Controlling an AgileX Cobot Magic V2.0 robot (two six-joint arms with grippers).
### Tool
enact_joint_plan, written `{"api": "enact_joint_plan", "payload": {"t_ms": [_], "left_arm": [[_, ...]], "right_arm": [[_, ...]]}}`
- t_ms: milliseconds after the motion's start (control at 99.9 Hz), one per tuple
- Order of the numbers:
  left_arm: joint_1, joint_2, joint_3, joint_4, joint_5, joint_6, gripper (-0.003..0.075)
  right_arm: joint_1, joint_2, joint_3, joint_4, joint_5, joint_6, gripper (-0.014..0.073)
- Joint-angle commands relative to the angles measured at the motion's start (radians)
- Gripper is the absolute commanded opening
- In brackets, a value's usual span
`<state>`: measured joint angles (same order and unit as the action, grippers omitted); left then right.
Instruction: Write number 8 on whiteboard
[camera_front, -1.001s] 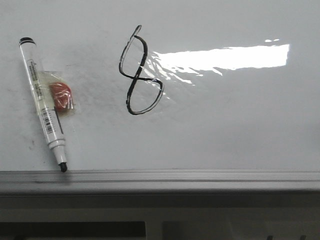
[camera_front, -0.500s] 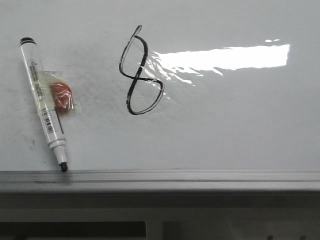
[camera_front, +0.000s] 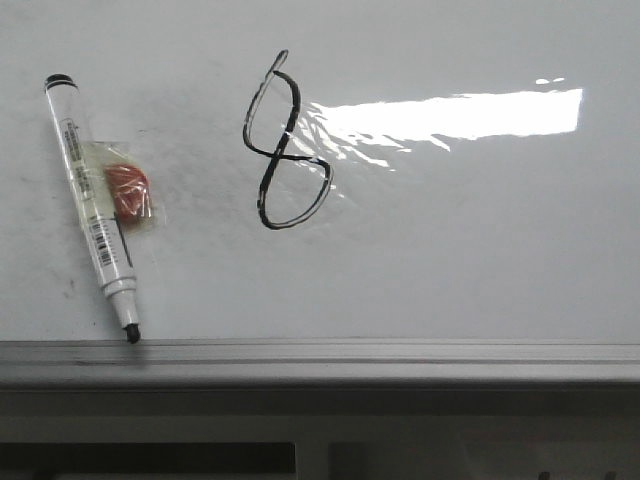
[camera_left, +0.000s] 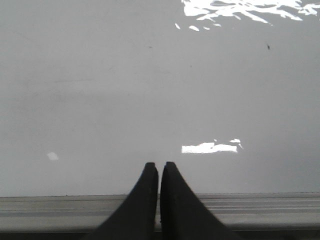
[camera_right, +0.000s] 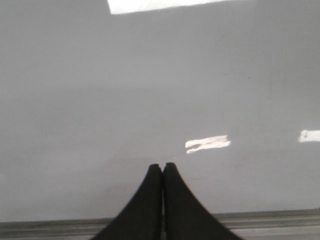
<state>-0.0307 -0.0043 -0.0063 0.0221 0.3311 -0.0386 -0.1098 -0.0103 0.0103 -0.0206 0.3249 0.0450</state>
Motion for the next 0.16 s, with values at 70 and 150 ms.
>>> {"api": "enact_joint_plan", "payload": {"t_ms": [70, 150], "left_arm": [[0.000, -0.028, 0.040, -0.004, -0.046, 0.000, -0.0020], [0.000, -0.028, 0.040, -0.004, -0.046, 0.000, -0.0020]], "right_arm": [[-0.006, -0.022, 0.013, 0.002, -0.018, -0.011, -0.0064], [-0.006, -0.022, 0.013, 0.002, -0.018, -0.011, -0.0064]]}}
